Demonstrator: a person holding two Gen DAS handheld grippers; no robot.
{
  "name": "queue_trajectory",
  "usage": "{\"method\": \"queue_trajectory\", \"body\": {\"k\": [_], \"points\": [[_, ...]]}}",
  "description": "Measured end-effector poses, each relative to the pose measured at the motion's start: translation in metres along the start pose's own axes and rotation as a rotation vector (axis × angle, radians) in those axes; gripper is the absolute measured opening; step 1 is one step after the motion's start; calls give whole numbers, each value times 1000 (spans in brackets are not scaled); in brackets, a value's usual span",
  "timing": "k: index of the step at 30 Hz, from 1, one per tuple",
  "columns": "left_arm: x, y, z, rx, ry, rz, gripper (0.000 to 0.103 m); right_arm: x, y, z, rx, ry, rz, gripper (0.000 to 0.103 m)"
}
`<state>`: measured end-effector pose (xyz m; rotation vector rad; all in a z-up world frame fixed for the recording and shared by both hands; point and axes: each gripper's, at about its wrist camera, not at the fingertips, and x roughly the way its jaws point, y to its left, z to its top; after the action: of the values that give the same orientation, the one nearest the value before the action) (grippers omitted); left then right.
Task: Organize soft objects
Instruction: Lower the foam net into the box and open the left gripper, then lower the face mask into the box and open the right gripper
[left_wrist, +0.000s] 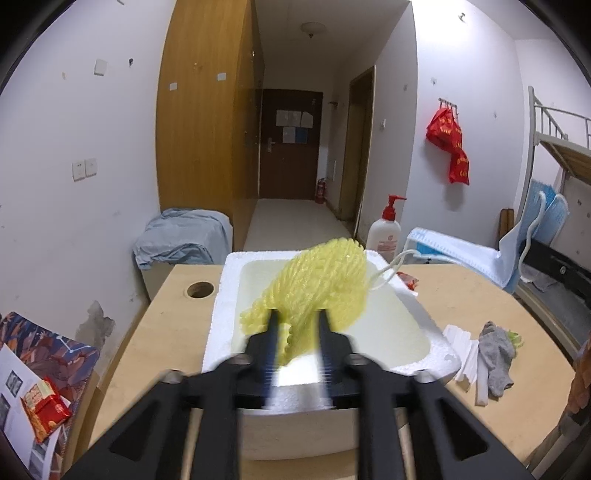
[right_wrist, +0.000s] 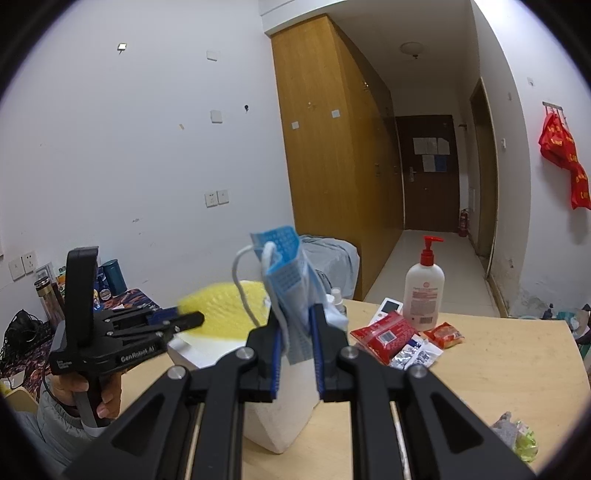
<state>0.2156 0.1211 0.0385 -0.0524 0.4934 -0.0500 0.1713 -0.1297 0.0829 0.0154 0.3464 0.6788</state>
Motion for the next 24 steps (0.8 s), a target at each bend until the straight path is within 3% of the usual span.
{"method": "queue_trajectory", "body": {"k": [1, 2, 16, 24], "points": [[-1, 1, 0, -6, -5, 8, 70, 0, 0, 0, 0, 1, 1, 18], [-4, 2, -1, -12, -19, 14, 79, 1, 0, 0, 0, 2, 0, 18], [-23, 21, -5, -40, -63, 43, 80, 20, 10, 3, -10, 19, 31, 18], [-41, 34, -10, -43, -103, 85, 98, 35, 20, 3, -14, 30, 54, 18]]}}
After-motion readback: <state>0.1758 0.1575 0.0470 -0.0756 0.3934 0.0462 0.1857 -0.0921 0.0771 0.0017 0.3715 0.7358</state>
